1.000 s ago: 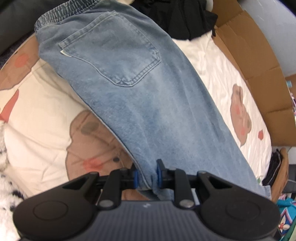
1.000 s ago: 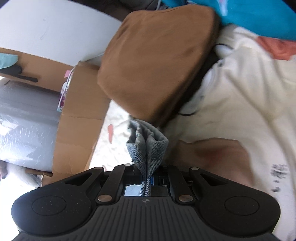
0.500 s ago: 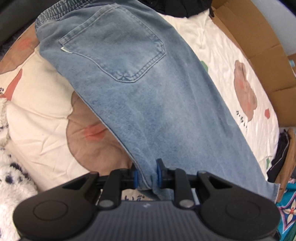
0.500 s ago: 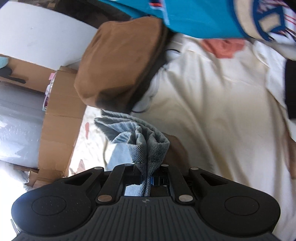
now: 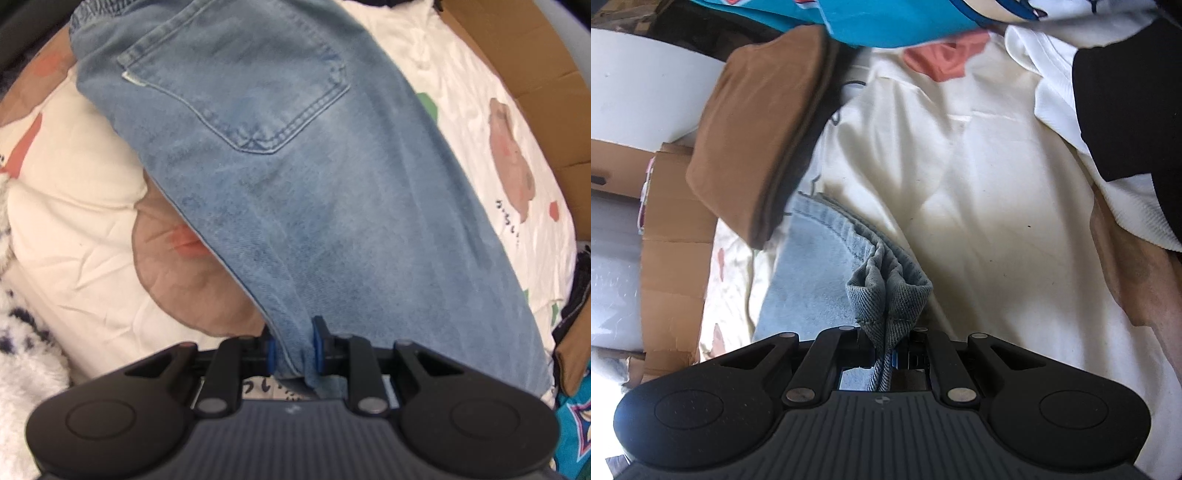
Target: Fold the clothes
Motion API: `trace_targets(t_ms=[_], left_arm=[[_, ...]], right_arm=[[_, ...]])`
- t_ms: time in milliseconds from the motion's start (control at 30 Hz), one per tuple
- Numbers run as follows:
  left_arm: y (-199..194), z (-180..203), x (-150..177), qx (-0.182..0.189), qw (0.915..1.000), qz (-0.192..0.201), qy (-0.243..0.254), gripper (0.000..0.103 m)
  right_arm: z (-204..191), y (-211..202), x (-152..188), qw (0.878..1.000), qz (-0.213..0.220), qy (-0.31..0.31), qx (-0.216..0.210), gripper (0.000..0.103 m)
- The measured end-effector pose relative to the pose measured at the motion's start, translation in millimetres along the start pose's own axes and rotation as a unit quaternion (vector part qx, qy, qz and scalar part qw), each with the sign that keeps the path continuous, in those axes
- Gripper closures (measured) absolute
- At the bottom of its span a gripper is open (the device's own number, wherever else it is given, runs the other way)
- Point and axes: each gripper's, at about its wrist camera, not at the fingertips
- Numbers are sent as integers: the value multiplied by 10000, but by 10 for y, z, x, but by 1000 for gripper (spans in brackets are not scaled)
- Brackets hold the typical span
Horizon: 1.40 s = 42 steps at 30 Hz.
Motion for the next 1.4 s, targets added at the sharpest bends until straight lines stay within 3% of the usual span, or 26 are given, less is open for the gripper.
trace_targets(t_ms=[133, 200, 267, 433, 733, 1067, 1233, 1400], left_arm=[[84, -5, -26, -24, 10000, -46, -30, 82], [110, 16, -30, -43, 9999, -116, -48, 81], [84, 19, -45, -38, 9999, -167, -24, 78], [-123, 55, -92, -157, 9995, -191, 174, 74], [-427, 162, -317, -294, 9981, 51, 541, 73], [-126, 669, -667, -233, 9942, 55, 1047, 71], [35, 890, -862, -233, 9910, 88, 1315, 69], [125, 1046, -993, -171, 9886, 162, 1484, 69]], right_arm=[[75, 76, 3, 9998, -98, 149, 83, 94], [62, 81, -13, 9996, -191, 71, 188, 89], [28, 29, -45, 9992, -247, -28, 302, 77], [-66, -180, -158, 9980, -211, -334, 486, 68], [-262, -225, -426, 9917, -347, -1053, 654, 68], [-604, 17, -776, 9807, -289, -1803, 704, 68], [-815, 287, -791, 9782, -358, -1975, 526, 68], [-1140, 569, -674, 9669, -644, -2457, 246, 68]])
Point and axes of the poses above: each gripper's, at about its wrist camera, not at the fingertips, and y roughly the way its jaws point, z to its right, x to its underside, and after that the axes turned 6 degrees about -y, right-handed
